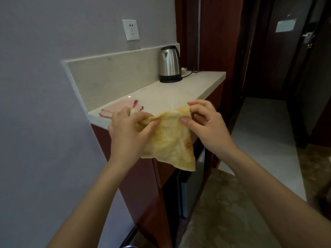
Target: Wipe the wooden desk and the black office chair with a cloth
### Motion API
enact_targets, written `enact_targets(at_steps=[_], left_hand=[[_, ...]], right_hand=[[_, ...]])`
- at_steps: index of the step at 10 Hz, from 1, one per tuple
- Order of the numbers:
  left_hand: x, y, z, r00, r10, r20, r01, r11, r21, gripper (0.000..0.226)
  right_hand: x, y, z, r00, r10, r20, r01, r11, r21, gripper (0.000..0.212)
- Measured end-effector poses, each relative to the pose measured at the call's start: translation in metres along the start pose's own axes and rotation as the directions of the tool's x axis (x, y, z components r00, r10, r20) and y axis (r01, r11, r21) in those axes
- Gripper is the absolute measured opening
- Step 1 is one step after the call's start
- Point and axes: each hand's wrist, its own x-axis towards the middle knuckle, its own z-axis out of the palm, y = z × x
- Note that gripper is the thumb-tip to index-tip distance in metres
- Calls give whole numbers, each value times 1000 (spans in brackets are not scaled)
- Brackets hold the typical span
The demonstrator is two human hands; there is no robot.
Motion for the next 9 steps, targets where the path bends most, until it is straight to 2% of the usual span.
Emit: enact_targets(at_steps=[1,2,3,4,5,6,7,8,9], left_hand=[[45,-10,12,998,-21,66,24,998,-49,11],[65,-20,24,975,-103,199,140,974,-181,21],[94,-40,38,867,-311,389,448,827,-339,31],[111,-60,49,797,-454,398,589,731,-345,26],[127,-86,65,785,-586,202,616,771,-158,21],[131,-97,74,788,-611,80,604,791,95,19],[134,-96,85,810,-584,-52,535,700,473,23],[132,-91,86,831,-544,-113,503,650,569,33],[127,-81,76,807,-540,-239,572,616,542,38]], right_hand=[[51,13,-1,991,-35,127,20,992,123,11],[81,27,4,980,-35,194,6,989,148,15],[127,52,18,923,74,379,-104,993,59,31],[160,72,34,846,145,513,-187,982,29,35],[201,102,62,811,156,563,-97,986,-132,29],[223,115,78,807,140,574,-14,976,-219,27],[250,122,92,790,96,605,276,827,-491,39],[263,117,99,783,-12,622,419,749,-513,38],[270,96,107,763,-168,624,489,782,-387,29]])
